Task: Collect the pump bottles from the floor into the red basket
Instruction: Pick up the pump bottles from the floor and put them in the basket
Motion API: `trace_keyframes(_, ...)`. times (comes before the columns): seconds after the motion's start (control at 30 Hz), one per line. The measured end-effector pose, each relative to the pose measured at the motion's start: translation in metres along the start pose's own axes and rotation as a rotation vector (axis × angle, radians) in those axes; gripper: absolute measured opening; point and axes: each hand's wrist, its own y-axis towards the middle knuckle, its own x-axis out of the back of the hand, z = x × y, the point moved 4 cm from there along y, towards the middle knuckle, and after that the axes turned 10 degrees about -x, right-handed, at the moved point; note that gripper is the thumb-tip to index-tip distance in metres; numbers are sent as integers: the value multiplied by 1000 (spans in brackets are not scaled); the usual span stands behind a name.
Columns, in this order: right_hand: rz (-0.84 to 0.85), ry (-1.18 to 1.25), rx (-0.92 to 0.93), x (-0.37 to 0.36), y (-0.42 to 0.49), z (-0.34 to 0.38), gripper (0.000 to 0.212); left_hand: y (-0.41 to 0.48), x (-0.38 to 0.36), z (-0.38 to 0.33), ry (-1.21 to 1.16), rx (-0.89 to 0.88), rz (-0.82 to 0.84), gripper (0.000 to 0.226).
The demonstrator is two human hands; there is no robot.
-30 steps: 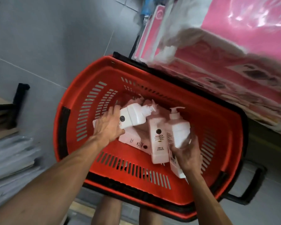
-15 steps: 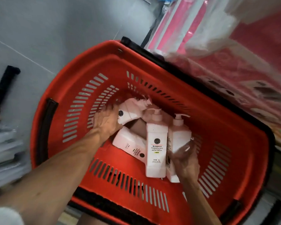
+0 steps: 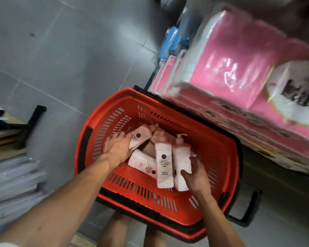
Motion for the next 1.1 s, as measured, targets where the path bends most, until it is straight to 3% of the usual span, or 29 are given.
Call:
trace_keyframes(0.23,5,-136,42,96,-144,57,60,-134,95,-74,34,-81,-48,61)
trace_keyframes(0.5,-99,-136,123,178,-285,72,64,-258,204,-161,103,-311,-347,41)
trace_keyframes(0.73,-165,-42,70,199,-387,58,63,-330,231,-198,100,-469,-340,44)
trace_keyframes(0.93,-333,162,56,218,-450,51,59,-372,246,-198,34,-665,-345,41)
trace_keyframes(1.1,-446,299,-1,229,-479,31,55,-387,254,-224,149,-808,-288,44)
